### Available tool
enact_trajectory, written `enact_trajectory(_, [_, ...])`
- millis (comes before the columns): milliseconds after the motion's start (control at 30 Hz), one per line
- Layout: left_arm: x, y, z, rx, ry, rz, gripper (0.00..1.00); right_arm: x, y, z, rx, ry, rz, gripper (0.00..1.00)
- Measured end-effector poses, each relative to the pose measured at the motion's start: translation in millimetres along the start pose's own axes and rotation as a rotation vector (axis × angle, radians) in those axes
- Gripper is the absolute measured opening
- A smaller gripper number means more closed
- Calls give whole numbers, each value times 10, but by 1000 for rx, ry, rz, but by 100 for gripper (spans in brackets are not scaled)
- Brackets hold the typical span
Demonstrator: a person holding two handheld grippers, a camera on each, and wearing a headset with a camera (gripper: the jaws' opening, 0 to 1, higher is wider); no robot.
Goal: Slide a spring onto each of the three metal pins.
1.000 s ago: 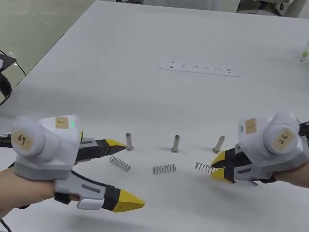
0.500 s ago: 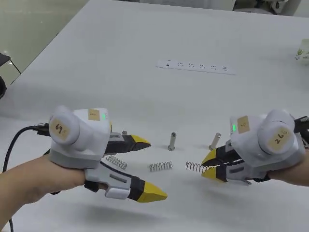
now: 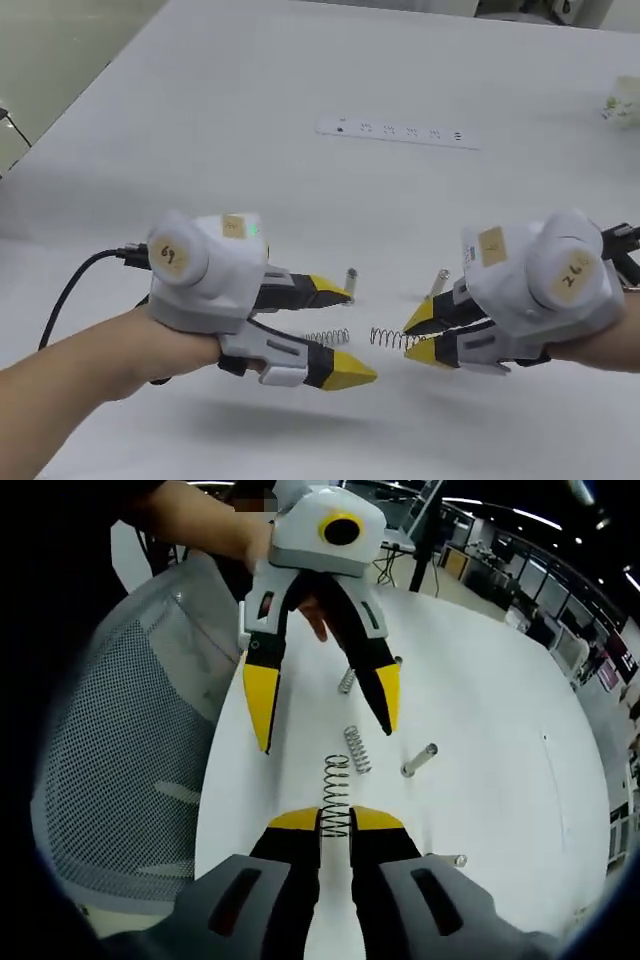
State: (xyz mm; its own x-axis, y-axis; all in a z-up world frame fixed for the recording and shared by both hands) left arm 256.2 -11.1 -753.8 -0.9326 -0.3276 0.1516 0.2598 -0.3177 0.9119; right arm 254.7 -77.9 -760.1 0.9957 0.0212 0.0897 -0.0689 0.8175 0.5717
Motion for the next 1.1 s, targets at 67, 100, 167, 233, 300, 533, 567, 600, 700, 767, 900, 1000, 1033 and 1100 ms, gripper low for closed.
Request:
enact_trajectory(67, [3,19,-25,13,-6,4,45,0,18,3,1,0,5,8])
enact_trajectory(100, [6,24,-34,18,-10,4,43,0,24,5,1,0,9,8])
enact_trajectory(167, [4,28,-54,25,-13,-3,38,-2,42,16,2,0,11,8])
enact_trajectory(233, [1,34,-66,37,-15,-5,34,-3,59,27,7,-1,13,8])
enact_trajectory(300, [2,32,-79,45,-15,-4,31,-11,77,41,12,2,13,8])
enact_trajectory(533, [71,43,-121,68,-48,-18,16,-30,87,68,23,7,11,8])
enact_trajectory(567, [76,42,-128,68,-50,-17,14,-33,92,69,27,9,8,8])
enact_trajectory(600, [82,37,-136,67,-51,-18,12,-35,95,69,28,10,7,8])
enact_trajectory(700, [109,26,-152,66,-55,-35,5,-52,99,66,24,17,19,8])
enact_trajectory(767, [112,24,-148,69,-58,-31,4,-58,95,64,27,20,20,8])
enact_trajectory(900, [129,20,-147,70,-59,-37,3,-72,87,61,37,26,9,8])
enact_trajectory(1000, [146,21,-139,70,-63,-40,2,-84,86,62,41,29,10,8])
enact_trajectory(1033, [149,21,-138,69,-63,-42,2,-85,88,62,42,29,9,8])
enact_trajectory(1100, [158,25,-132,69,-66,-40,2,-90,88,66,48,30,6,8])
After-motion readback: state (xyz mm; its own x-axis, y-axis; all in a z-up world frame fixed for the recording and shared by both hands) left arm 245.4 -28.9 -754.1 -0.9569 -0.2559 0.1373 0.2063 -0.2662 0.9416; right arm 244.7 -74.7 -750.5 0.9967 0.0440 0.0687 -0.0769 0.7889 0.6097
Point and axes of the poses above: the centre of the closed fingertips' face, and the gripper's own axes: z roughly backward along the fingers, x roughly to its right, y roughly out of its top, the point moved 3 cm from there along z, roughly backward along the fingers, and after that the axes turned 2 degrees about -z, right-handed, at the moved point
